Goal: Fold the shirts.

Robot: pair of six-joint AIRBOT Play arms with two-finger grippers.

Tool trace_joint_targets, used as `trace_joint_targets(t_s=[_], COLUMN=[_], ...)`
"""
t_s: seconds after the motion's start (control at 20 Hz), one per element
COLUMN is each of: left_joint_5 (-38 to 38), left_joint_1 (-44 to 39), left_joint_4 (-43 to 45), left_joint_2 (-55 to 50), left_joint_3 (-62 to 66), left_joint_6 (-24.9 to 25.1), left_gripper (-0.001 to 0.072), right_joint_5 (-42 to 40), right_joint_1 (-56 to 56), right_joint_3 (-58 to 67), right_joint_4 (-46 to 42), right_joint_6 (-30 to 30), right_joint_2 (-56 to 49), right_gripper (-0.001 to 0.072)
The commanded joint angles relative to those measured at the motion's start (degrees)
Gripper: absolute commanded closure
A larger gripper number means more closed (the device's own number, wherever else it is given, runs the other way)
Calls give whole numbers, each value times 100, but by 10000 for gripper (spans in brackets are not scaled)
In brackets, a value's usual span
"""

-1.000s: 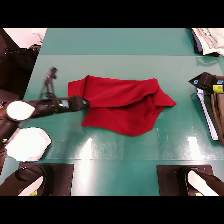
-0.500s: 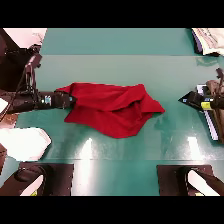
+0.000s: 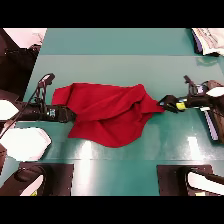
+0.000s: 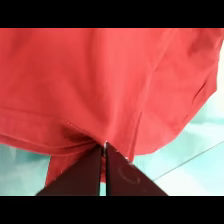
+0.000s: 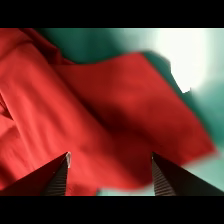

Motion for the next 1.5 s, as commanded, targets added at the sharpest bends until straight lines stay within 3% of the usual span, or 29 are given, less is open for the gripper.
trace_joint_targets(t_s=[0.0,0.05,0.1,0.2,0.35,0.5,0.65,0.8,1.15,1.45], left_joint_5=[-107,-107,-107,-114,-238,-76,592,855,822,-474], left_joint_1=[2,2,2,2,-96,-861,-1338,-1259,-13,1239], left_joint_4=[9,9,9,0,-83,-81,-76,70,372,330], left_joint_2=[-2,-2,-2,-2,-2,-4,-22,-267,-708,-704], left_joint_3=[-140,-140,-140,-140,-140,-140,-140,-136,-133,-133], left_joint_6=[-11,-9,-9,-9,-7,-9,-15,4,201,555], left_gripper=[683,683,683,683,684,684,684,684,682,670], right_joint_5=[-96,-96,-94,-24,358,1209,2033,2127,2057,1851], right_joint_1=[557,645,702,728,588,90,-581,-852,-120,98], right_joint_3=[492,627,723,898,1058,1056,1056,1056,1036,1036], right_joint_4=[109,76,-42,-422,-1696,-2712,-2872,-2824,-2828,-2835], right_joint_6=[-52,-52,-50,-15,417,610,608,608,728,776], right_joint_2=[-649,-750,-778,-680,0,1126,2074,2728,2955,2951], right_gripper=[302,527,695,697,698,699,699,699,698,698])
